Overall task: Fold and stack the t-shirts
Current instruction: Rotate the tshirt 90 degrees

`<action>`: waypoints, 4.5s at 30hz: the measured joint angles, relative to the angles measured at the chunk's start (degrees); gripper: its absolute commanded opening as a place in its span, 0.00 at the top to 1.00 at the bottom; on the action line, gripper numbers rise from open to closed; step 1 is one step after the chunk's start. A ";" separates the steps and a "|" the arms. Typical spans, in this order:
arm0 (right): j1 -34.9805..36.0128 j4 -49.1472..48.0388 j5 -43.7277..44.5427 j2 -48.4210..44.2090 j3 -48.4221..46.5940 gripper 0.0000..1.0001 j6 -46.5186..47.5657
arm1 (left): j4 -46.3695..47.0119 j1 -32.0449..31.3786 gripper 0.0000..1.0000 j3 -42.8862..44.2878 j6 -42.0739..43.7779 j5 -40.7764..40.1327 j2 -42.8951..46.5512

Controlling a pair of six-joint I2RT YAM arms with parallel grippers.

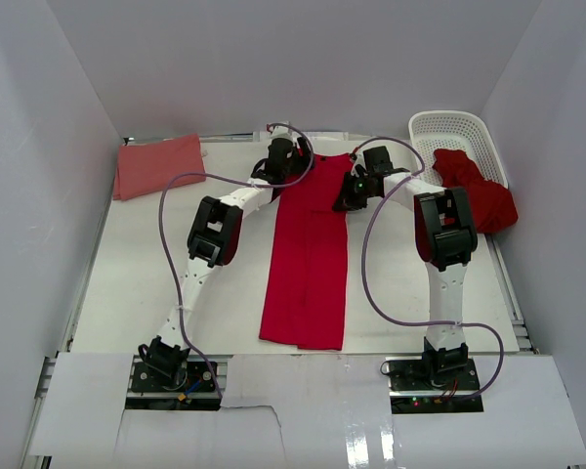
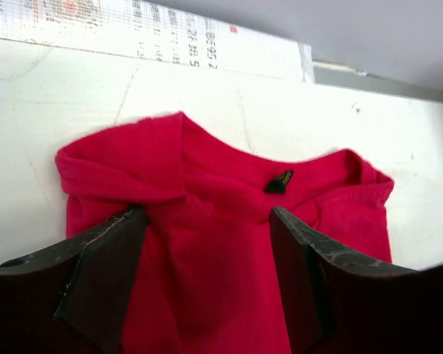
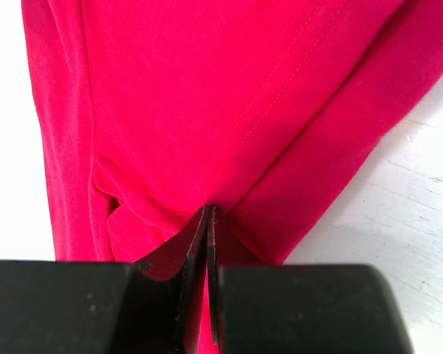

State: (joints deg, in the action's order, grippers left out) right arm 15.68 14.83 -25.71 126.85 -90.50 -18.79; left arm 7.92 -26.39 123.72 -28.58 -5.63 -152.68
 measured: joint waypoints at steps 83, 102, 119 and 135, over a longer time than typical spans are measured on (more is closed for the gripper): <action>4.15 -0.09 5.79 -46.97 32.92 0.34 -0.15 | -14.12 -8.83 0.08 -54.55 -5.60 -14.23 59.71; 11.58 8.85 6.56 -80.21 72.28 0.38 -12.44 | -29.57 -16.87 0.06 -87.08 -20.41 -3.93 86.62; 20.26 -8.15 4.33 -73.22 76.37 0.42 -22.67 | -23.56 -17.73 0.05 -92.04 -25.11 0.74 81.09; 22.16 -10.51 7.15 -67.82 75.60 0.92 -23.89 | -19.23 -20.46 0.21 -97.22 -23.17 -0.24 85.64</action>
State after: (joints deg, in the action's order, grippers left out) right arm 37.85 4.32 -18.57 59.02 -14.90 -42.68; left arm -11.31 -46.85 26.50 -51.75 -5.87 -67.05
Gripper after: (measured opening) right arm 0.087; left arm 0.801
